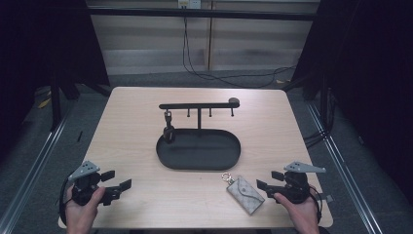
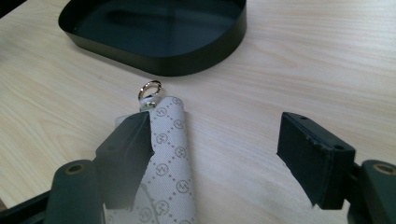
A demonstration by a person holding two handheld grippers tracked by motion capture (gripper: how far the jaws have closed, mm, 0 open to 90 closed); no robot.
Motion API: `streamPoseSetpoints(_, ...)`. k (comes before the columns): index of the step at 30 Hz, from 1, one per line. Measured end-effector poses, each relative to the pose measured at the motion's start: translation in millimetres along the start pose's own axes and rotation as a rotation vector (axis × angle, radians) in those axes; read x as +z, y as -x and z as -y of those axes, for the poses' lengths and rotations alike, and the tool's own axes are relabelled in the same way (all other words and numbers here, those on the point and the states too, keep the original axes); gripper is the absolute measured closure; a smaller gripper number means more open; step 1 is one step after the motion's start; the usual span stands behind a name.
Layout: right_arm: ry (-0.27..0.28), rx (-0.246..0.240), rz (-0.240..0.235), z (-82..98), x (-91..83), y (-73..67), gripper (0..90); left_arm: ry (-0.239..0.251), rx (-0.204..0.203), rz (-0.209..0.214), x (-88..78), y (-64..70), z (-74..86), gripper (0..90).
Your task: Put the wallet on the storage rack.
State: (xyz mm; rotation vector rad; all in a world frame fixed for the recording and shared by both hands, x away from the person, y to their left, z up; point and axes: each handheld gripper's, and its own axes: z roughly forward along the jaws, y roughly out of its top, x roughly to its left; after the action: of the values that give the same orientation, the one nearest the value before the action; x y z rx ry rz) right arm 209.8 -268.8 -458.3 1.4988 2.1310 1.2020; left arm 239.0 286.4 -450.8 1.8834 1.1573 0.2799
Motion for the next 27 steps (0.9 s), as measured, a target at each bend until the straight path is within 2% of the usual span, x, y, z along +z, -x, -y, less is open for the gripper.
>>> streamPoseSetpoints(2, 0.003, -0.007, -0.006, -2.9, 0.6, -2.5, 29.1, 0.005, -0.017, 0.01, -3.4, -0.4, 4.7, 21.2)
streamPoseSetpoints(3, -0.001, -0.006, -0.009, -4.0, 1.2, -3.3, 30.1, 0.005, -0.017, 0.01, -3.4, -0.4, 4.7, 21.2)
streamPoseSetpoints(4, -0.008, -0.007, -0.017, -5.9, 2.4, -5.2, 30.5, 0.028, -0.014, 0.01, -6.6, 1.2, 3.6, 21.2)
streamPoseSetpoints(6, -0.023, -0.024, -0.03, -9.2, 4.3, -8.2, 32.0, 0.036, -0.014, 0.034, -7.9, 5.6, 3.4, 21.1)
streamPoseSetpoints(8, -0.039, -0.036, -0.038, -12.0, 5.2, -11.3, 32.5, 0.027, 0.012, 0.045, -7.9, 8.5, 4.2, 21.1)
streamPoseSetpoints(12, -0.072, -0.056, -0.049, -18.3, 9.5, -17.0, 34.0, 0.01, 0.02, 0.061, -5.7, 9.6, 6.7, 21.1)
streamPoseSetpoints(16, -0.103, -0.068, -0.055, -22.6, 13.8, -19.8, 34.5, 0.003, 0.009, 0.067, -3.3, 8.5, 7.0, 20.4)
streamPoseSetpoints(17, -0.156, -0.087, -0.057, -26.1, 16.9, -23.1, 34.6, -0.006, 0.009, 0.071, -2.5, 8.1, 7.1, 20.3)
streamPoseSetpoints(20, -0.246, -0.105, -0.066, -29.9, 24.0, -27.8, 31.7, -0.017, 0.025, 0.08, -0.7, 9.4, 6.4, 20.2)
streamPoseSetpoints(24, -0.314, -0.107, -0.081, -33.1, 33.6, -32.6, 27.7, -0.018, 0.025, 0.078, 0.0, 10.3, 6.6, 20.2)
streamPoseSetpoints(26, -0.336, -0.12, -0.107, -34.8, 36.4, -34.8, 24.7, -0.011, 0.022, 0.072, 0.1, 9.4, 6.7, 20.1)
streamPoseSetpoints(27, -0.347, -0.125, -0.101, -35.9, 37.4, -36.3, 24.5, -0.017, 0.019, 0.076, 0.2, 8.2, 6.6, 20.2)
